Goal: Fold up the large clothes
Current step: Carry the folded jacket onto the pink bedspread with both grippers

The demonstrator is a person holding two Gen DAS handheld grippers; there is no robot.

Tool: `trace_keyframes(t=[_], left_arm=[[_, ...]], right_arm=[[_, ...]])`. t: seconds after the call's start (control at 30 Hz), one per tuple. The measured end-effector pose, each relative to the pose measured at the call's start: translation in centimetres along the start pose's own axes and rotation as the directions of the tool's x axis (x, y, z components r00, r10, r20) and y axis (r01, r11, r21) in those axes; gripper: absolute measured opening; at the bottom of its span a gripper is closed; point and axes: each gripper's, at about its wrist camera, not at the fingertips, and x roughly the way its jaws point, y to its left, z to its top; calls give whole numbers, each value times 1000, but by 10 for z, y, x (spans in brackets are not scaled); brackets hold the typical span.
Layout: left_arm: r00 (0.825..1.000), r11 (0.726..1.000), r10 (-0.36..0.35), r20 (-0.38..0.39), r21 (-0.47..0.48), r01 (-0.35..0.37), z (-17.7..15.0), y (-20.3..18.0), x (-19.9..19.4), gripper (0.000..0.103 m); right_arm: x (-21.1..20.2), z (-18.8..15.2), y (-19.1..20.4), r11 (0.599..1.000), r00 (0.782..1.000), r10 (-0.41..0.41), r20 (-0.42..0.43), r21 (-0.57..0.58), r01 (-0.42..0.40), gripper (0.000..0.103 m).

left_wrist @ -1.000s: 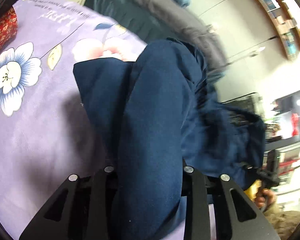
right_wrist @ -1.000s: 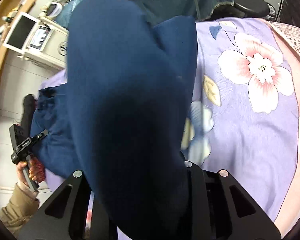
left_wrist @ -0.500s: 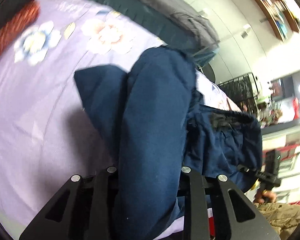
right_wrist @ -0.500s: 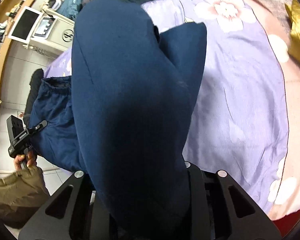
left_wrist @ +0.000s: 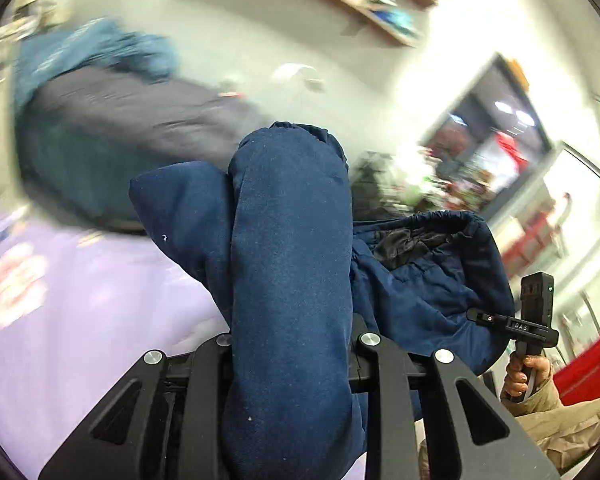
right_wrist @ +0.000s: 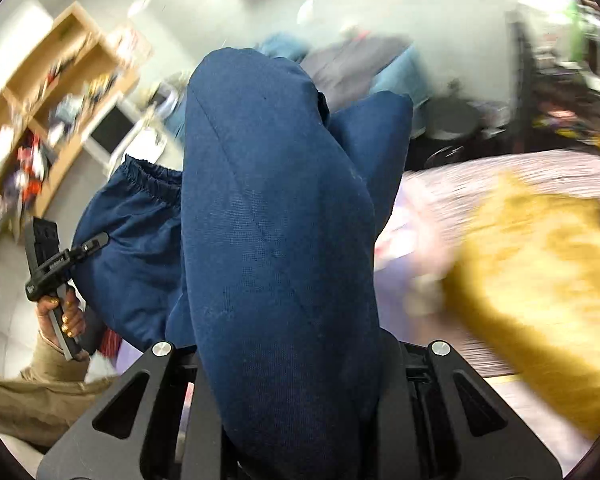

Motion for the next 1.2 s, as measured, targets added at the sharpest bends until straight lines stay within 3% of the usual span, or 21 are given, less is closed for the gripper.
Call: trace_keyframes(t=[0.13,0.23,0.37,0.4,0.47,0.53,0.63,0.77,0.87,0.9,0.97,1.07,1.2], left_arm=[[985,985,-154,-80,66,159,19,-105,130,24],[956,970,-223,-189,54,237,17,-164,237,24],[911,966,-189,-365,98,240,-12,-221,356,24],[891,968,-170,-421,97,231,-25,-231,388,24],[888,975,-90,-450,144,171,-38,-238,423,25],[888,986,-35,-459,128,105,-41,-229,449,28],[871,996,-38,-490,53,74,-42,-202,467,36],[860,981,88,-503,192,12,-47,-197,478,53],[857,990,90,-507,141,-21,-50,-182,486,69],[858,991,99,-504,124,-41,-52,-177,488,78],[859,992,110,-501,107,-65,-54,-170,493,83],[861,994,101,-498,93,-62,-52,-167,495,86],[891,997,73,-449,62,-50,-35,-161,472,86]], right_arm=[[-114,-3,-118,987,985,-117,128,128,100,21],[-188,-34,-218,933,955,-240,175,313,177,21],[-235,-94,-311,827,925,-343,164,520,214,22],[-242,-113,-337,792,922,-354,158,575,205,22],[-244,-142,-367,737,919,-370,135,645,201,24],[-240,-179,-403,660,927,-343,151,741,124,26],[-214,-205,-413,576,930,-299,216,818,-5,33],[-203,-226,-444,513,930,-287,229,857,-53,47],[-194,-233,-455,456,923,-286,256,884,-104,50],[-192,-237,-459,440,921,-282,268,889,-124,51],[-190,-244,-465,417,918,-273,287,896,-156,58],[-188,-249,-468,393,914,-269,304,901,-184,62],[-189,-261,-479,334,883,-249,397,891,-307,64]])
